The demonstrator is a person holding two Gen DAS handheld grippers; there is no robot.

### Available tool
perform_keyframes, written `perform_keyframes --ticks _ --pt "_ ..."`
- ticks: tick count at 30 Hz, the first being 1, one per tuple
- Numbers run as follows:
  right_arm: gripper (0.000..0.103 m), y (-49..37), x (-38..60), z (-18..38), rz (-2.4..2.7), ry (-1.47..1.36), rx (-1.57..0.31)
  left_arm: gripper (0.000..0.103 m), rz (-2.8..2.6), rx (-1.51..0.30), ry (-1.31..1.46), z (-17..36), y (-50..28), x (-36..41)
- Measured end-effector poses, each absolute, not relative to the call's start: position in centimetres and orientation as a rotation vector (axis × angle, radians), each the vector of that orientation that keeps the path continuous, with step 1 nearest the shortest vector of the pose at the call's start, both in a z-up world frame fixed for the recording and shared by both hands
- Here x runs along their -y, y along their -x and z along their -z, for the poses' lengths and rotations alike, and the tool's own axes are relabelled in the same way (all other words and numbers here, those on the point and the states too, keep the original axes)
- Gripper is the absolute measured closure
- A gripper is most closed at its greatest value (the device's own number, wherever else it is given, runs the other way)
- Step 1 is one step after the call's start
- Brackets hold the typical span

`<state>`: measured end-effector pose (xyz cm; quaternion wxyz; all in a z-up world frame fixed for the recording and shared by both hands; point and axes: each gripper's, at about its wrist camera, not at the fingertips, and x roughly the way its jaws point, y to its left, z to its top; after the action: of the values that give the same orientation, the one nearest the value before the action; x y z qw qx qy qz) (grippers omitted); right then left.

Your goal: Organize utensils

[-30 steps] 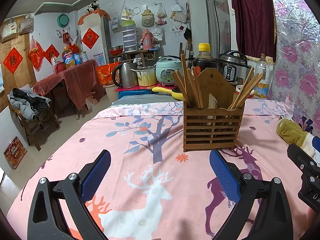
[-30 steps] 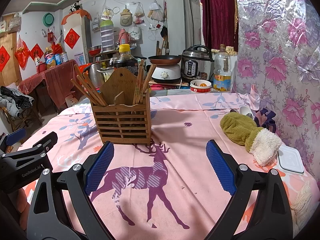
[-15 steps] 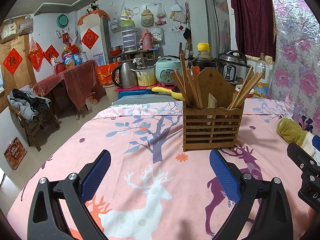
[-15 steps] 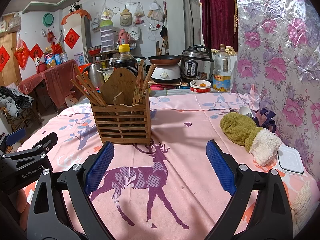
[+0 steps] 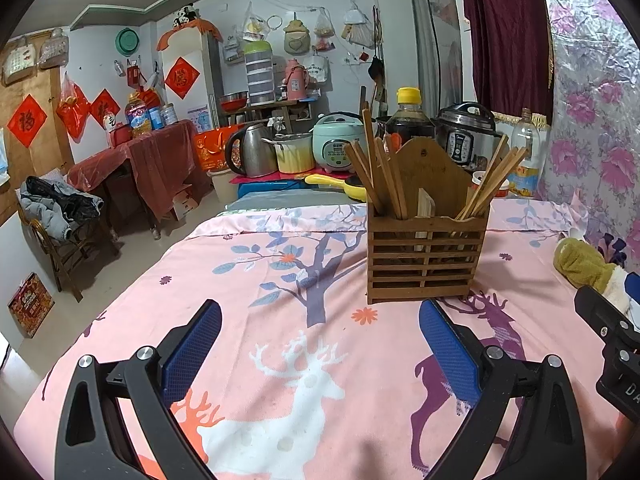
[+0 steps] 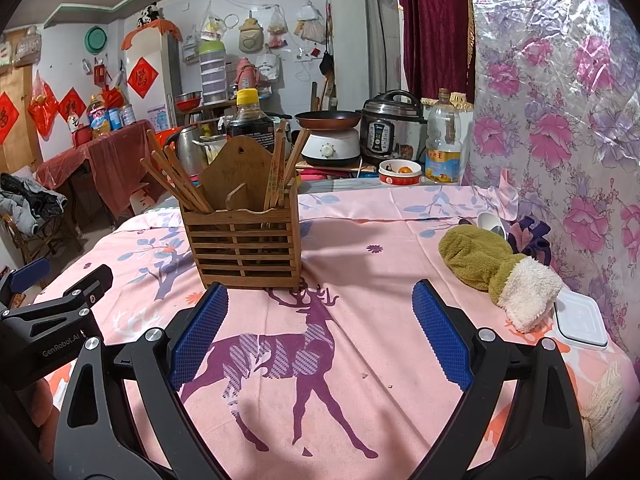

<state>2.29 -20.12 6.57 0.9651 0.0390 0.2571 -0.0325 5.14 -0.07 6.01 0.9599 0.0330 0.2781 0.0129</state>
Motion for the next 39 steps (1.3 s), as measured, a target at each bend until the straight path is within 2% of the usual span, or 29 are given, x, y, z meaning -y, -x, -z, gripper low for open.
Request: perform_keyframes --ticks 39 --pt "0.013 -2.31 20.26 -6.49 0.066 -0.080 -0.521 0.006 -0.021 -0.575 -0.057 -6.55 -5.36 -0.17"
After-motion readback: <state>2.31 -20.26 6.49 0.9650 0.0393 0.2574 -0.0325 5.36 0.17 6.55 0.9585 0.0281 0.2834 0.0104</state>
